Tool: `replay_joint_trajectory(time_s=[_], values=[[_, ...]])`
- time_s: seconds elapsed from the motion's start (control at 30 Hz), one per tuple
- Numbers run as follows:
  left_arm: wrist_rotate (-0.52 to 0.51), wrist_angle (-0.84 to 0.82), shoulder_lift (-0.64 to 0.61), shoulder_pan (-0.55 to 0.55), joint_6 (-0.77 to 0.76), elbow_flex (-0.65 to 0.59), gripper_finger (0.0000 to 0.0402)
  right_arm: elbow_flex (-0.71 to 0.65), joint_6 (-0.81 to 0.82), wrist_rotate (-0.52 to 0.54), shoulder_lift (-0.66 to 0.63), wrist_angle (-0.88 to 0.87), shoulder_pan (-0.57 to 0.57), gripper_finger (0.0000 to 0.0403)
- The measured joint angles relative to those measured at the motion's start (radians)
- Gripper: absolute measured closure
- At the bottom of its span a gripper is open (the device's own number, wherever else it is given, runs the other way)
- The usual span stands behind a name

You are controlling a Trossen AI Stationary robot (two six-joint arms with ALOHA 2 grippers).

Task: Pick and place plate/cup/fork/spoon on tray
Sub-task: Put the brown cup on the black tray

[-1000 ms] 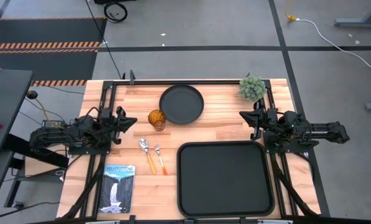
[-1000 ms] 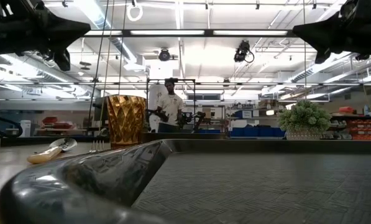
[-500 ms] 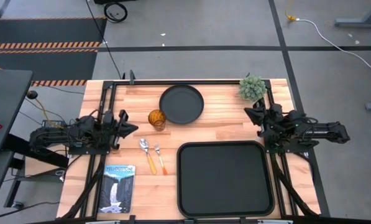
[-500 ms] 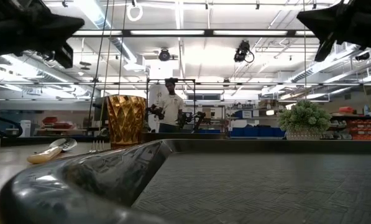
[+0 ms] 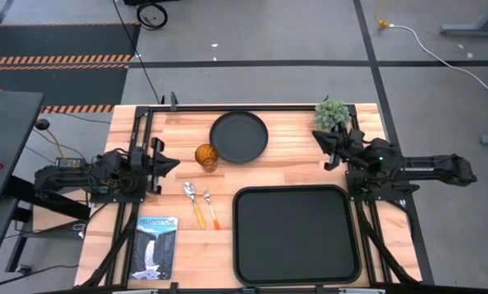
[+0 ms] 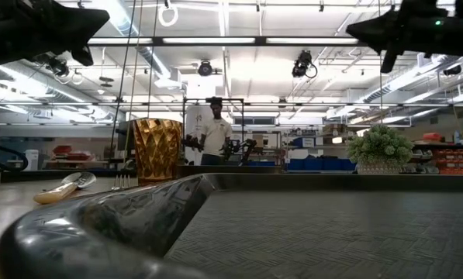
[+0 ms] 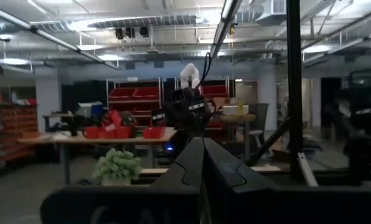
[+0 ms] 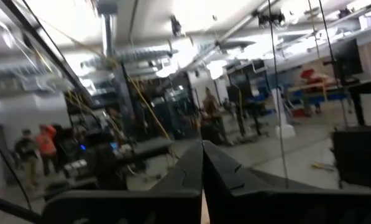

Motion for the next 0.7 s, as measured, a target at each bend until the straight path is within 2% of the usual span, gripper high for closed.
replay_joint_trajectory(time_s=[0.2,0.43,0.57,0.7], values=[[-0.001,-0.003,0.004,0.000,0.149,0.000,0.0392,0.039,0.054,0.000,0.156,0.011,-0.029,0.0387],[-0.004,0.023,0.004,0.017,0.473,0.000,0.0392,0.040,0.169,0.000,0.344,0.160,-0.031,0.0390],[-0.056,0.073,0.004,0.042,0.484,0.000,0.0392,0.040,0.159,0.000,0.475,0.362,-0.031,0.0389],[-0.087,0.066,0.004,0.058,0.381,0.000,0.0392,0.050,0.114,-0.003,0.603,0.548,-0.031,0.0389]])
